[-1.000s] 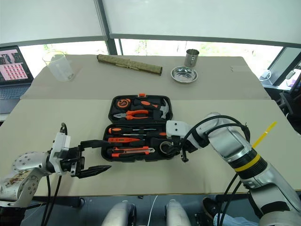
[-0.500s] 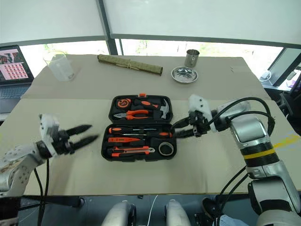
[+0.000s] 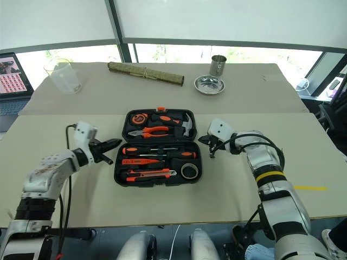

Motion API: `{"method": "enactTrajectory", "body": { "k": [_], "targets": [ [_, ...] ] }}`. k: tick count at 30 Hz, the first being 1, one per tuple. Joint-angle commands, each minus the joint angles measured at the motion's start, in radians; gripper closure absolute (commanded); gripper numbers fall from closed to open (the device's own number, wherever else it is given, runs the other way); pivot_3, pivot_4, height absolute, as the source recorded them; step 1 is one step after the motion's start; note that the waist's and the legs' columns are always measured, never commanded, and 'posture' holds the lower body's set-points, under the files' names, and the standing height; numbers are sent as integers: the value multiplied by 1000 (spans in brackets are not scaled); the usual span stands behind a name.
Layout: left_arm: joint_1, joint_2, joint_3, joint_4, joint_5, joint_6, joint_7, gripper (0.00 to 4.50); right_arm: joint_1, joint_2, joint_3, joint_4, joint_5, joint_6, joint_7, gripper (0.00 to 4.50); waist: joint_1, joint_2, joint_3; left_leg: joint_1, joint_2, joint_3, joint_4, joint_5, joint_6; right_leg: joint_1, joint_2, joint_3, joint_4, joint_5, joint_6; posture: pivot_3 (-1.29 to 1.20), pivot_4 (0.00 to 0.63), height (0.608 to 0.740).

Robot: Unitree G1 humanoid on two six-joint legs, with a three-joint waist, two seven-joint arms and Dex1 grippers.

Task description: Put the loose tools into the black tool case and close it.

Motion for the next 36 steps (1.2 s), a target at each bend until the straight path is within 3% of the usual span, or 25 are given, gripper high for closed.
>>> {"method": "enactTrajectory", "body": {
  "k": [1, 8, 14, 19, 20, 23, 27, 30, 33, 34, 36],
  "targets": [
    [-31, -18, -41, -20, 5, 13, -47, 4479, 39, -7, -5, -134, 40, 36, 73, 4500, 3, 0, 0, 0, 0, 0, 0, 0, 0, 0, 0, 0, 0, 0, 0, 0, 150, 740],
    [67, 4, -65, -148, -6, 14, -123, 4479, 194, -67, -18, -435, 100, 220, 141, 4500, 7, 0, 0, -1, 0, -1, -1, 0, 0, 0, 0, -1, -1, 0, 0, 0, 150, 740],
    [196, 27, -45, -311, -10, 32, -109, 4479, 376, -136, -72, -674, 143, 349, 117, 4500, 8, 0, 0, -2, 0, -2, 0, -1, 1, 0, -1, -1, -1, 0, 1, 0, 150, 740],
    [247, 28, 12, -347, -25, 90, -50, 4479, 441, -182, -116, -686, 118, 312, 74, 4500, 8, 0, 0, 0, 0, -1, 0, -1, 1, 1, -1, 0, -1, 0, 1, 0, 150, 740],
    [245, 32, 31, -343, -26, 103, -33, 4236, 434, -187, -139, -675, 126, 320, 57, 4500, 7, 0, 0, 1, 0, -1, 0, -1, 1, 2, -1, 0, -1, 0, 1, 0, 150, 740],
    [225, 71, 90, -341, -51, 167, -18, 3442, 415, -240, -178, -697, 196, 450, 101, 3704, 7, 0, 0, 2, 0, -1, 1, 0, 0, 2, 0, 0, 0, 0, 1, 0, 150, 740],
    [156, 203, 85, -340, -75, 407, -23, 2107, 370, -301, -209, -773, 290, 673, 133, 2218, 1, -2, 1, 2, 0, -2, 1, 0, 0, 2, 1, 0, 2, 0, 1, 0, 150, 740],
    [58, 198, 139, -334, -201, 561, -37, 1043, 317, -352, -184, -819, 322, 827, 158, 1315, 2, -2, 1, 3, 0, -2, 1, 0, 0, 2, 1, 0, 4, -1, 1, 0, 150, 740],
    [-59, 195, 120, -298, -232, 767, 11, 32, 208, -328, -168, -825, 336, 983, 99, 296, 3, -3, 2, 3, 0, -2, 2, 0, 0, 1, 1, 0, 4, -1, 1, 0, 150, 740],
    [-93, 179, 120, -284, -240, 800, 24, 0, 169, -326, -145, -825, 323, 1044, 76, 13, 3, -3, 2, 2, -1, -2, 2, 0, 0, 1, 1, 0, 5, -1, 1, 0, 150, 740],
    [-162, 110, 146, -247, -247, 848, 77, 0, 102, -299, -128, -810, 353, 1193, 45, 13, 4, -3, 2, 3, -1, -3, 2, 0, -1, 1, 1, 0, 5, -1, 1, 0, 150, 740]
  ]
}}
